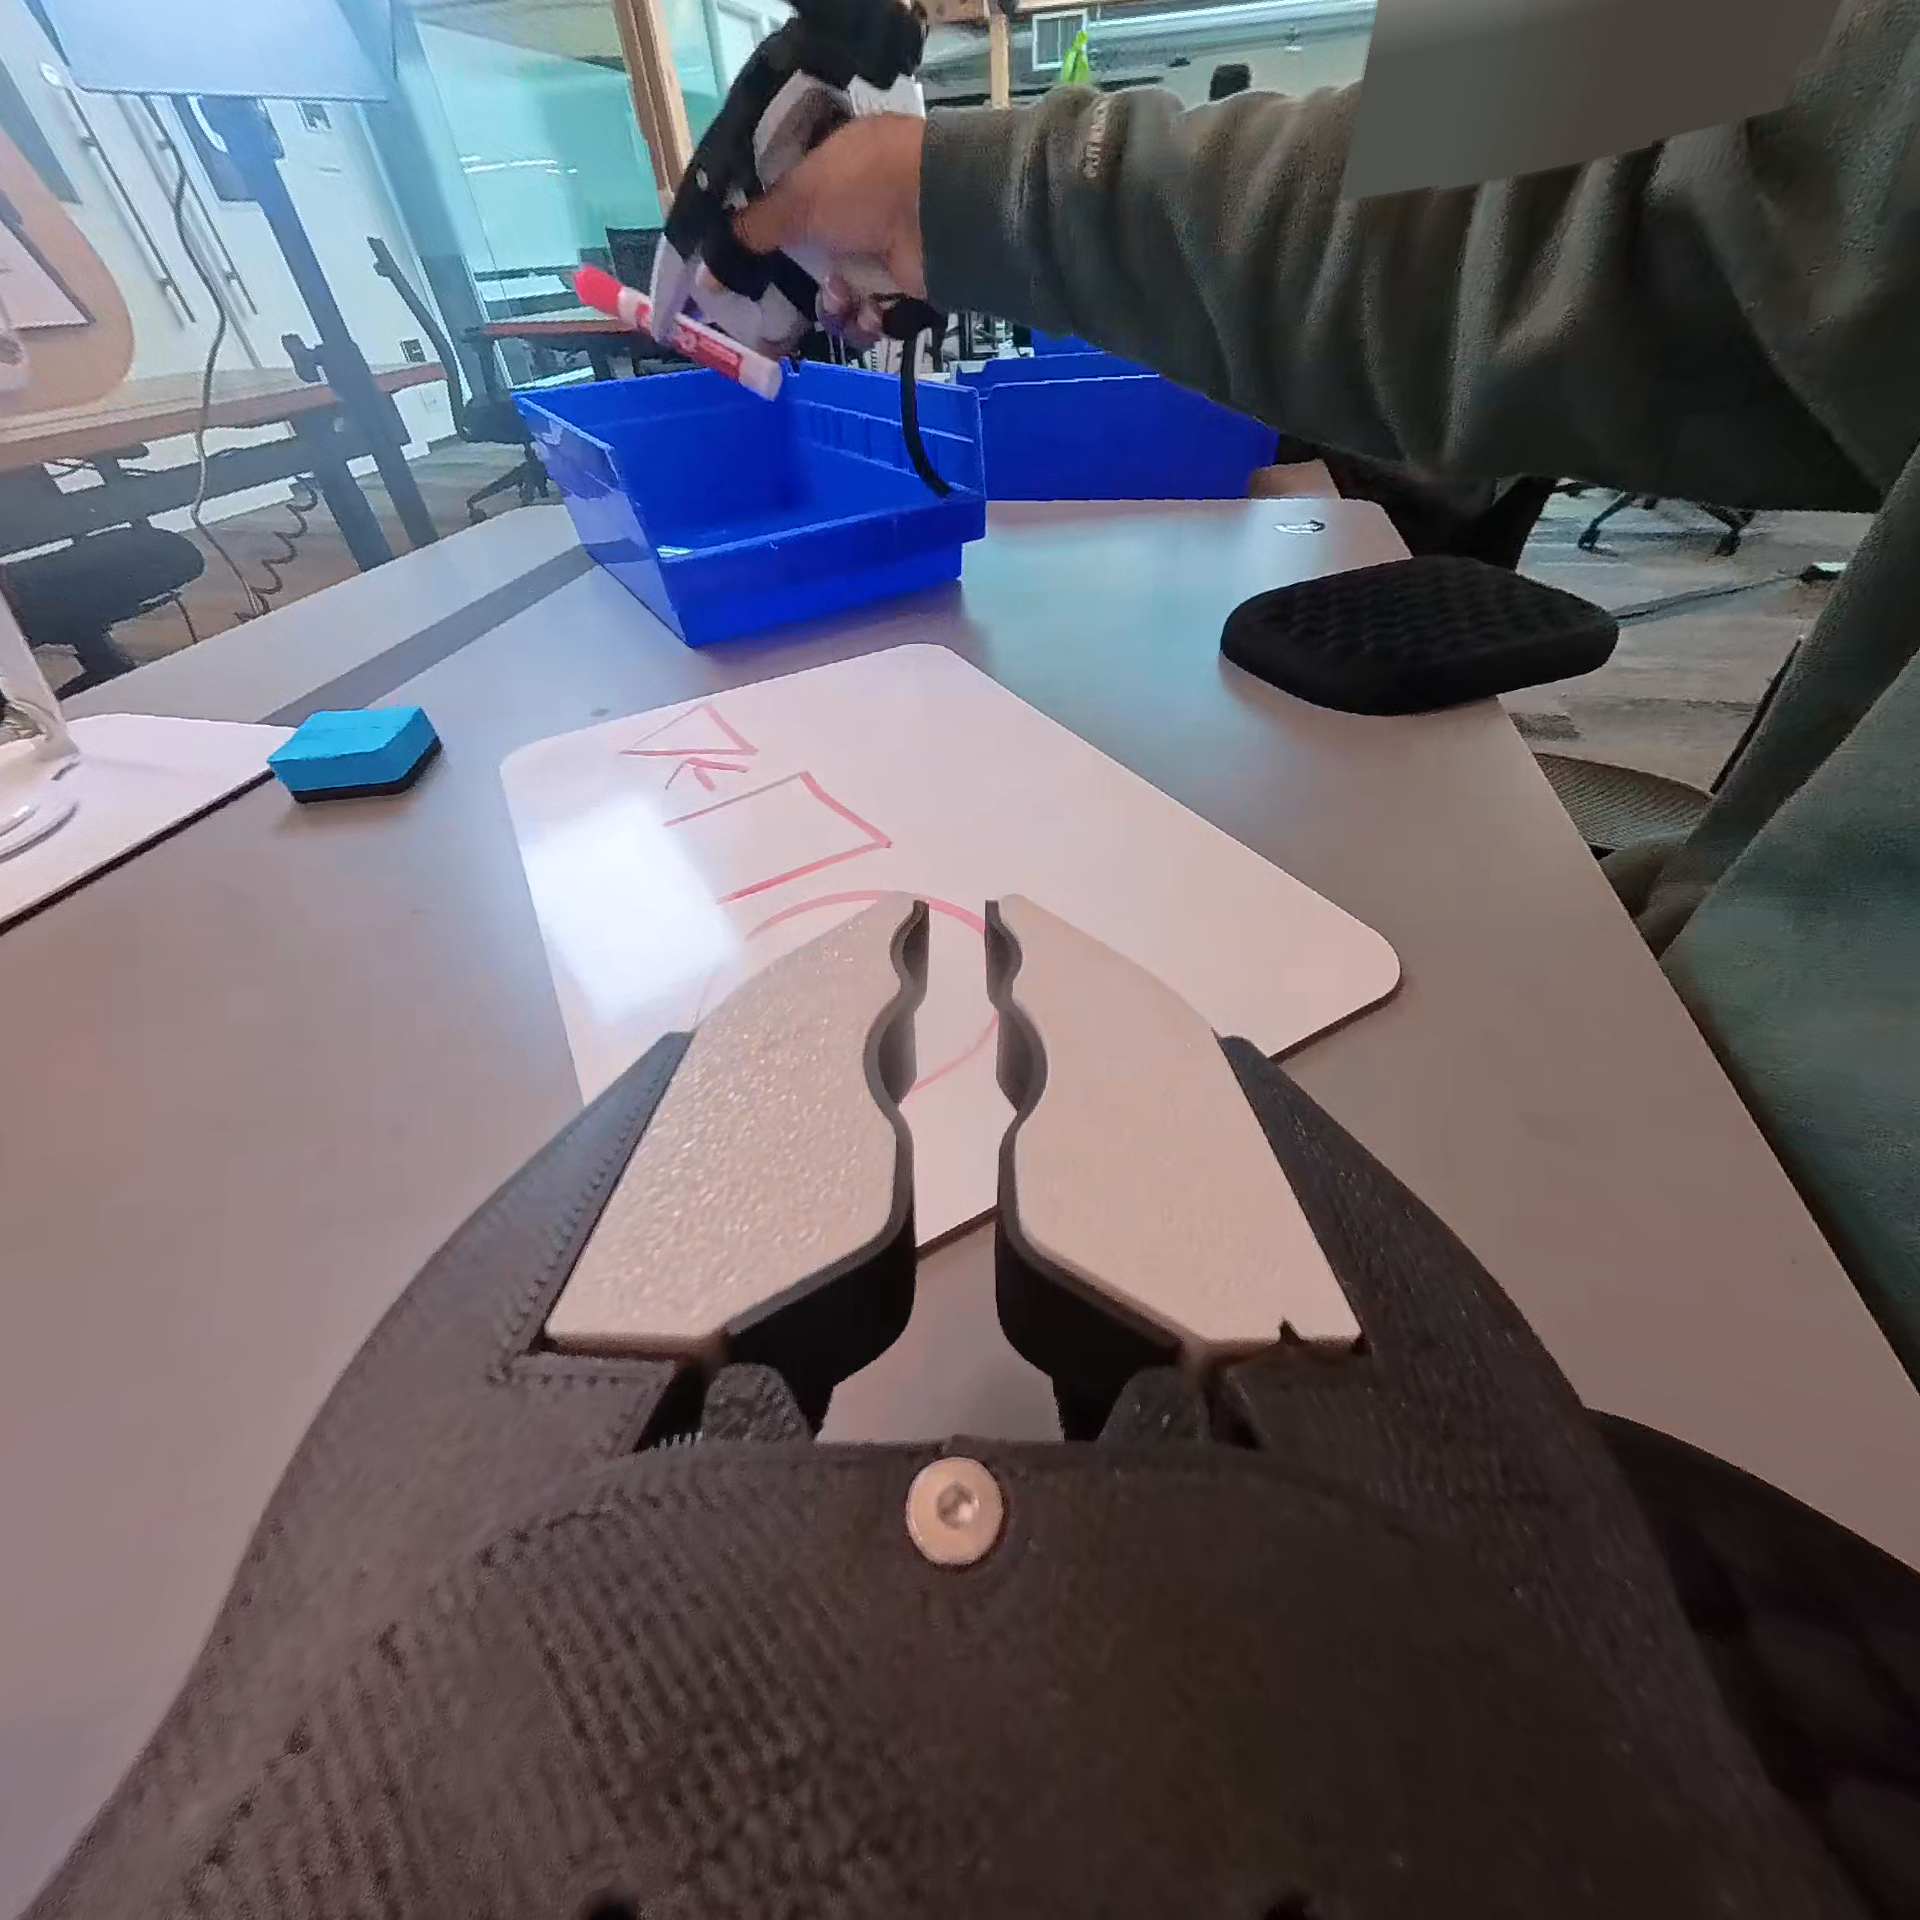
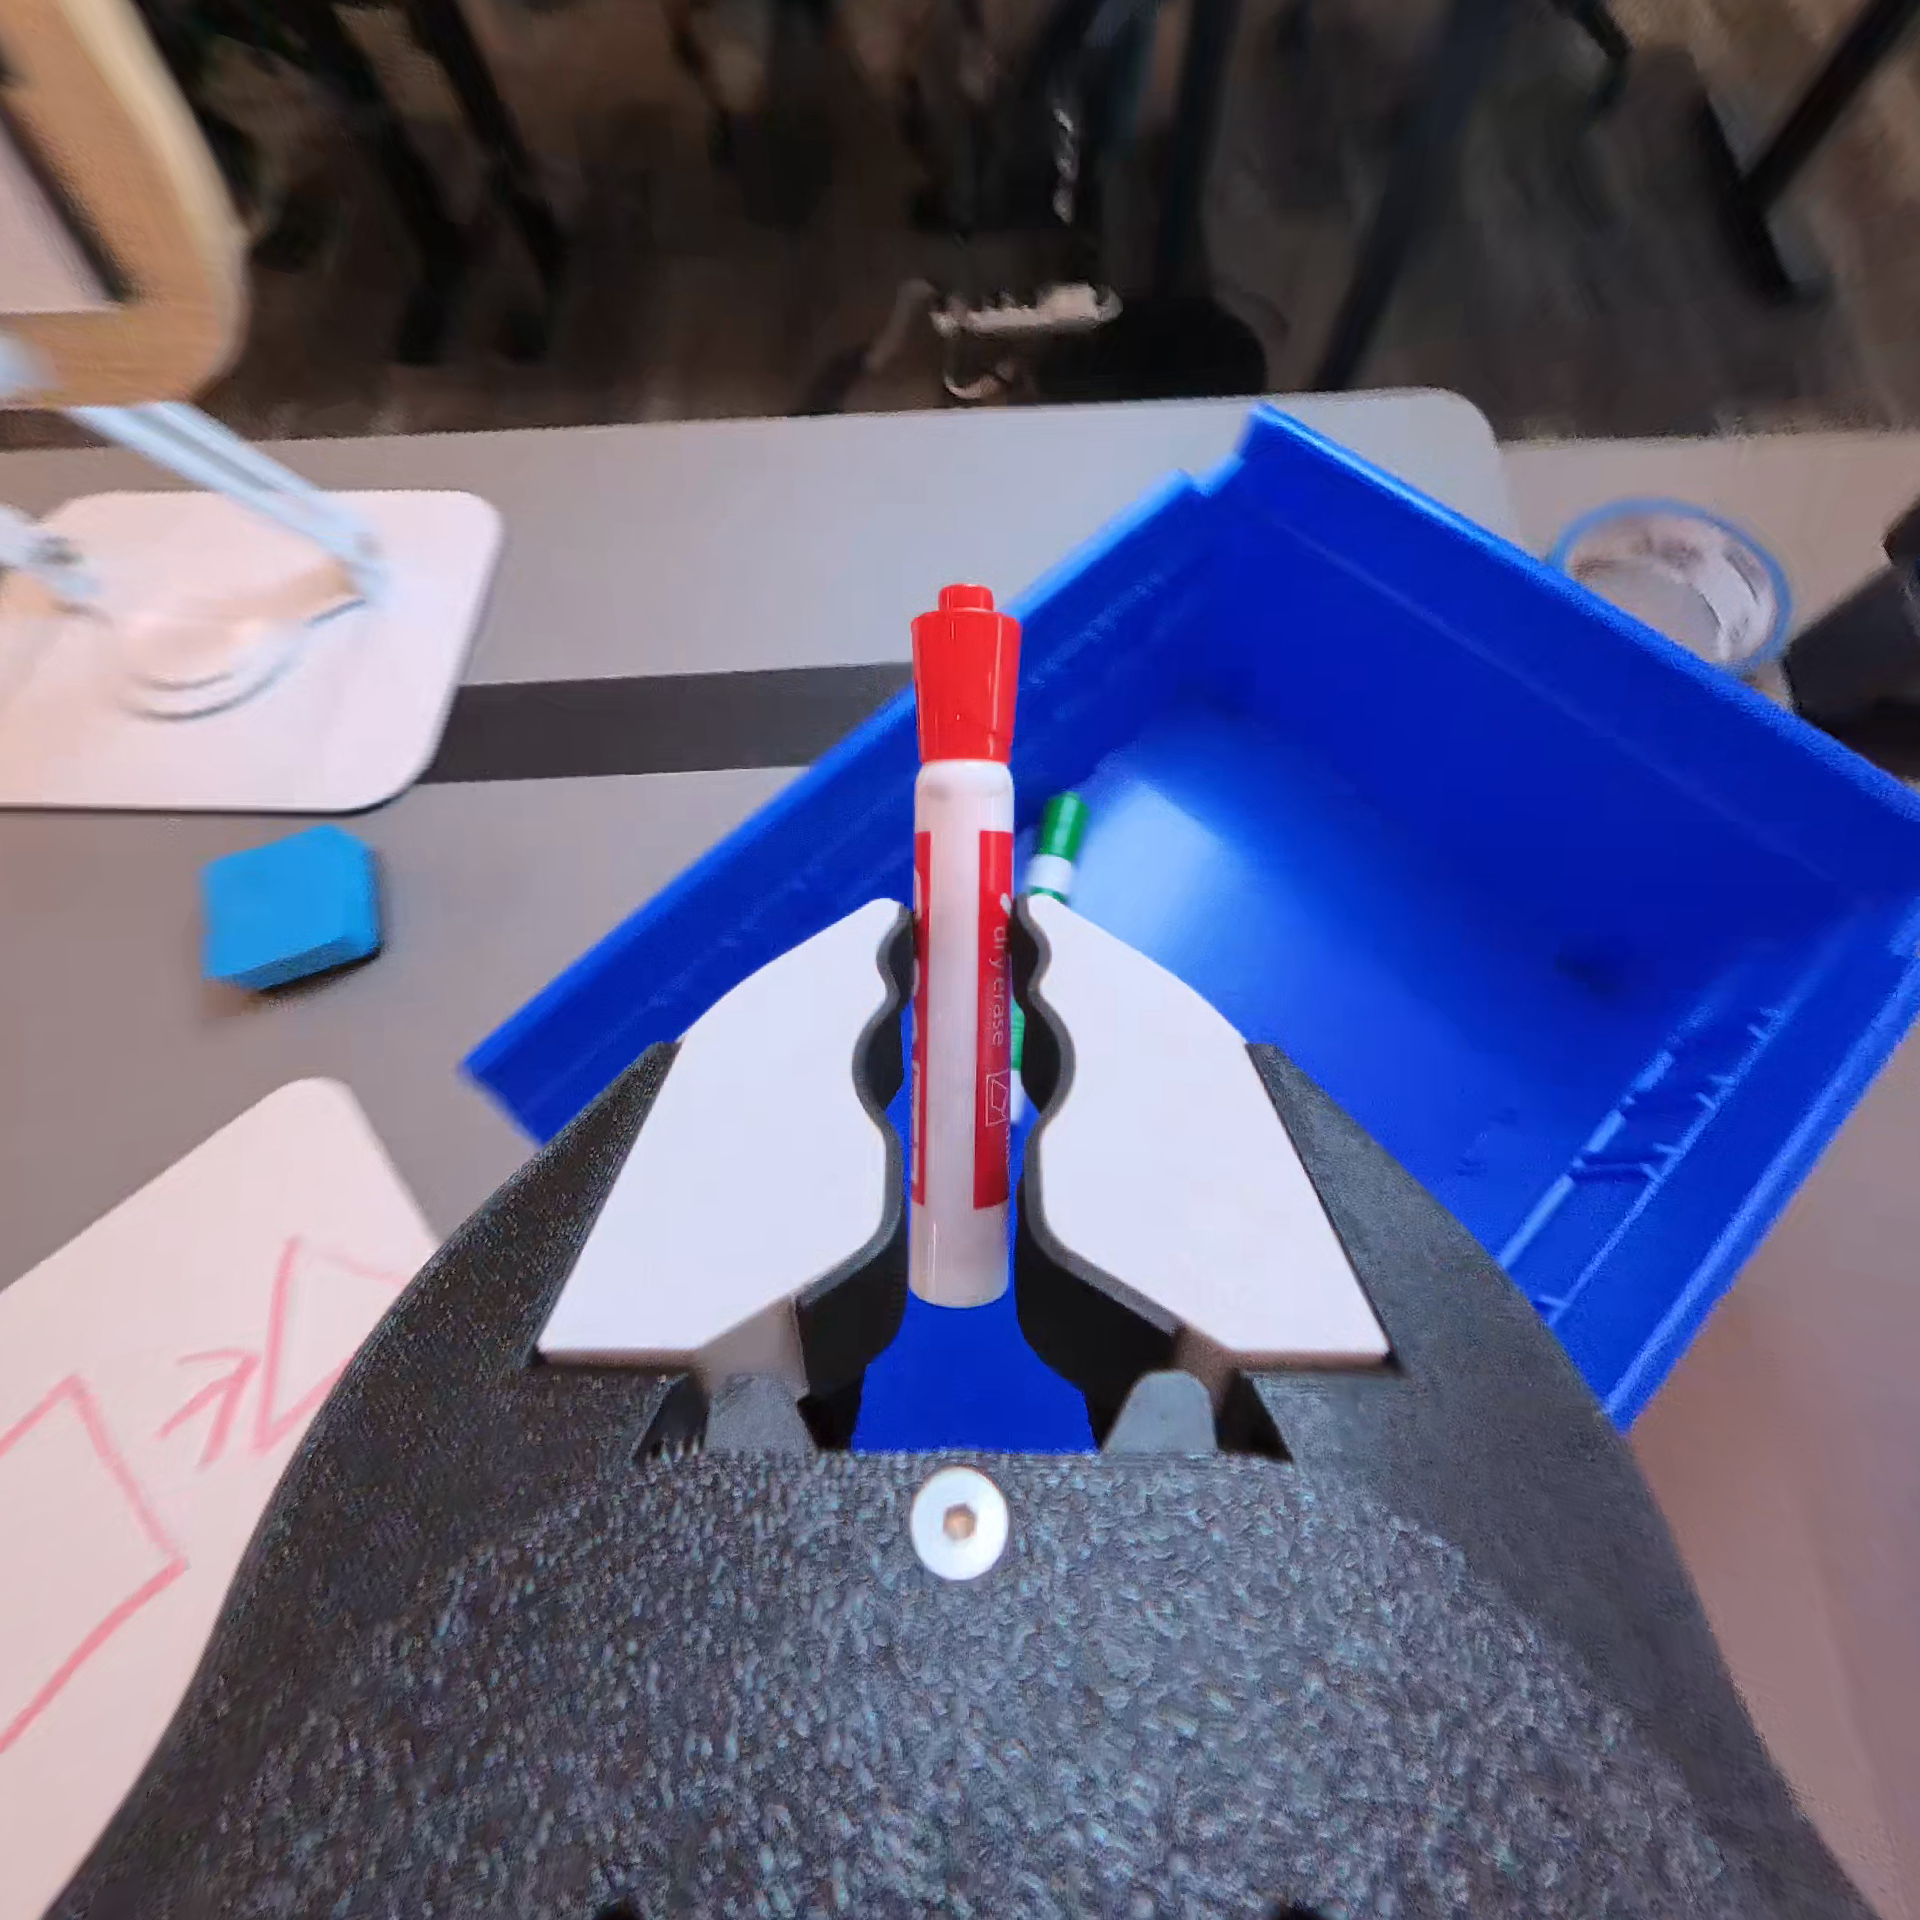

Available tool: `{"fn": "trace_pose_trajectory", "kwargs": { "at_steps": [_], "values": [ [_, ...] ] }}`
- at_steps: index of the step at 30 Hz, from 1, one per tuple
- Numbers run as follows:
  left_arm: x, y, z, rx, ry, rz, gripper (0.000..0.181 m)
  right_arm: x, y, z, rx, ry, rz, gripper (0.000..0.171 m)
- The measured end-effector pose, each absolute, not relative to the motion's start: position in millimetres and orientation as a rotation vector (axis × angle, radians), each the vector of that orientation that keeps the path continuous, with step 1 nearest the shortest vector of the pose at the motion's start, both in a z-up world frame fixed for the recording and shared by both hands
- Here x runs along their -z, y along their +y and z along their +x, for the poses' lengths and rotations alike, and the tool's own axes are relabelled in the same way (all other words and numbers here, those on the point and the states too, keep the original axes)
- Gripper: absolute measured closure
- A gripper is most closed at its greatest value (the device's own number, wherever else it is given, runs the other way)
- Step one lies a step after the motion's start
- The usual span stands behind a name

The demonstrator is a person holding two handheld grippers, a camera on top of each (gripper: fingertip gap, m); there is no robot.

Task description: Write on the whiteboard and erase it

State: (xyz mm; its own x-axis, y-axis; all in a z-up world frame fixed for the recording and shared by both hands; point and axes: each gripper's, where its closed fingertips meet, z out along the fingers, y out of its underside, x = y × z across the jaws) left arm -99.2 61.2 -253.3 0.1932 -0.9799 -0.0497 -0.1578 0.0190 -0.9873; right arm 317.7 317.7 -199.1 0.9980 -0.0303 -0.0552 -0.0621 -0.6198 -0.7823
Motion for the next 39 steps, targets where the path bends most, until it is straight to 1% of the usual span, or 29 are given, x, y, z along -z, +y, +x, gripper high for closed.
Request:
{"fn": "trace_pose_trajectory", "kwargs": {
  "at_steps": [6,12,14,16,19,21,23,25,27,29,31,33,39],
  "values": [
    [254.1,65.9,-103.0,0.947,1.182,-1.392,0.175,261.8,333.2,363.6,0.059,0.309,-2.434,0.153],
    [257.9,67.5,-103.9,0.926,1.202,-1.398,0.175,317.1,329.3,371.0,0.095,0.337,-2.610,0.153],
    [257.9,69.9,-105.4,0.932,1.191,-1.404,0.175,325.4,327.6,371.7,0.132,0.284,-2.628,0.153],
    [258.9,72.1,-106.4,0.943,1.180,-1.415,0.175,308.6,337.3,369.2,0.194,0.177,-2.543,0.145],
    [260.0,74.4,-106.5,0.964,1.168,-1.427,0.176,234.9,356.9,318.0,0.156,-0.077,-2.274,0.128],
    [258.6,75.6,-106.8,0.981,1.158,-1.425,0.176,187.5,352.3,256.3,0.080,-0.271,-2.146,0.124],
    [258.2,76.5,-106.8,0.995,1.155,-1.427,0.176,169.7,339.1,189.1,-0.023,-0.451,-2.126,0.122],
    [258.1,76.5,-107.1,1.003,1.155,-1.426,0.176,181.3,328.5,131.5,-0.119,-0.594,-2.170,0.117],
    [258.8,75.1,-107.5,0.996,1.166,-1.424,0.177,212.2,327.4,90.5,-0.200,-0.663,-2.238,0.111],
    [260.9,73.6,-108.0,0.970,1.189,-1.419,0.177,249.5,336.2,67.5,-0.243,-0.664,-2.312,0.106],
    [263.1,73.1,-108.6,0.945,1.212,-1.416,0.177,281.1,350.8,59.6,-0.243,-0.616,-2.372,0.103],
    [263.8,72.8,-108.9,0.945,1.221,-1.416,0.177,301.0,365.3,60.5,-0.219,-0.559,-2.418,0.101],
    [263.3,73.5,-110.6,0.973,1.220,-1.420,0.178,320.6,377.3,56.2,-0.236,-0.518,-2.510,0.108]
  ]
}}
